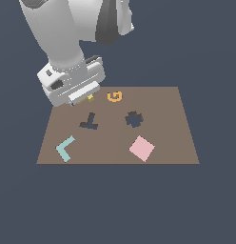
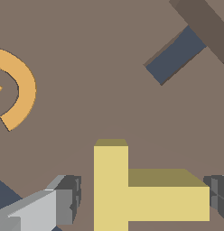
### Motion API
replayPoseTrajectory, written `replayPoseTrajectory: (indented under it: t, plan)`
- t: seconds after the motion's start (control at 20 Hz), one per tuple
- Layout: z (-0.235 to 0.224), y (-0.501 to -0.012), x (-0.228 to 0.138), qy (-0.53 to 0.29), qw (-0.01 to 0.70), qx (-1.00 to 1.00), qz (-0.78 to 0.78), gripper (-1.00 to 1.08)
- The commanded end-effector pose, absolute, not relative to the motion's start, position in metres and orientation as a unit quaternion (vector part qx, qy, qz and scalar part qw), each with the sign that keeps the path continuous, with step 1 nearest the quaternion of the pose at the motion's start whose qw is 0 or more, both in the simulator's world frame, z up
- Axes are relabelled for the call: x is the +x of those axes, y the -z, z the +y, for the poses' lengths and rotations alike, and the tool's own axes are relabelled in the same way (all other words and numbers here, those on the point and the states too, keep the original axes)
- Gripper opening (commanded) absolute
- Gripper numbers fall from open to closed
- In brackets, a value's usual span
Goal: Insert a designated object into the corresponding slot on a board.
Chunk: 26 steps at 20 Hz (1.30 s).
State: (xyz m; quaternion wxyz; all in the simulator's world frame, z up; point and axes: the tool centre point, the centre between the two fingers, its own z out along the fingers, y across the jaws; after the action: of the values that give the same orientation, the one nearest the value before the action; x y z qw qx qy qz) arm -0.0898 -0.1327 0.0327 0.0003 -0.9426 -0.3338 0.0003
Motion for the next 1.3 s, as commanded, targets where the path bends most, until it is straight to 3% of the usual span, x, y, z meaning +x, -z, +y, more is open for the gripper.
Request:
replayPoseTrajectory:
  t: [0.0, 0.05, 1.25]
  plan:
    - [-0.1330, -0.0299, -0.0896, 0.000, 0.000, -0.943, -0.334, 1.00]
    - [-0.1330, -0.0299, -0.0896, 0.000, 0.000, -0.943, -0.334, -1.00]
    - [-0.1301, -0.0337, -0.0895, 0.000, 0.000, -0.952, -0.307, -1.00]
